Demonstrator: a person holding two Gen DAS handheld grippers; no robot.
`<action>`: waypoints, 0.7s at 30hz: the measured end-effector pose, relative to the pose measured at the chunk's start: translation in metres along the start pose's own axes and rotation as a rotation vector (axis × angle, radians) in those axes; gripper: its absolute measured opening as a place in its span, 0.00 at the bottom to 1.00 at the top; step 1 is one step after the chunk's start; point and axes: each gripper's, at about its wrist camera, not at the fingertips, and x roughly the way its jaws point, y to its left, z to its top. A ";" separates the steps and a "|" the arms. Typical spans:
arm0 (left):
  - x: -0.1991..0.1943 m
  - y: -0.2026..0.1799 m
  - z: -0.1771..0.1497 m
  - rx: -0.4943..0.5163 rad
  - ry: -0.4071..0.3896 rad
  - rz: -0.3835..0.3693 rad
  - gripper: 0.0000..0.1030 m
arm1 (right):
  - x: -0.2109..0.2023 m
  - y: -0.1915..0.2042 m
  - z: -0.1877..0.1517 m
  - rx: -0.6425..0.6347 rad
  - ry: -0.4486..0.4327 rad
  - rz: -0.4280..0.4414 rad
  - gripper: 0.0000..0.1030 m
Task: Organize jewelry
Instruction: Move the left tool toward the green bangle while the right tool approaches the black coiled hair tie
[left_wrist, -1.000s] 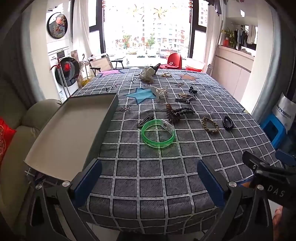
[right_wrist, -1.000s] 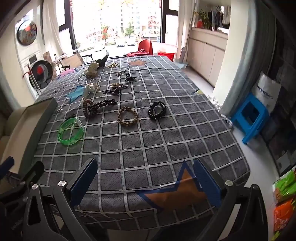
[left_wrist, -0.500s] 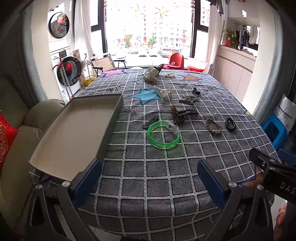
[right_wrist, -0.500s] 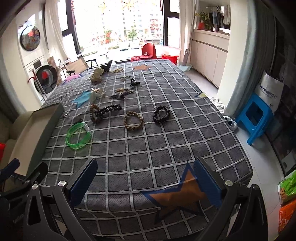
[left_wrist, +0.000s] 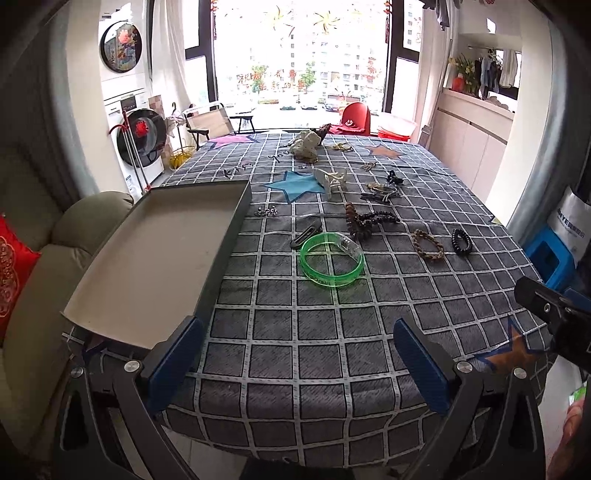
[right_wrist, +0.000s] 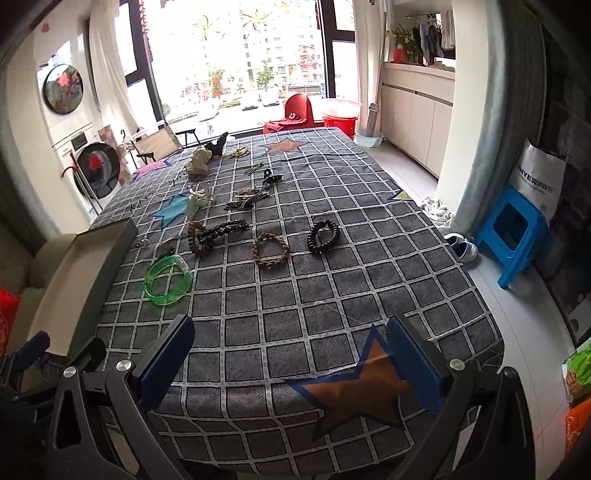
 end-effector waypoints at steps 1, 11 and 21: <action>0.000 0.000 -0.001 0.003 0.002 0.002 1.00 | 0.001 0.000 0.000 -0.001 0.000 0.003 1.00; 0.009 -0.012 0.001 0.034 0.029 0.019 1.00 | 0.010 -0.010 0.000 0.020 0.014 0.035 1.00; 0.030 -0.022 0.006 0.056 0.077 0.031 1.00 | 0.031 -0.028 0.005 0.065 0.042 0.078 1.00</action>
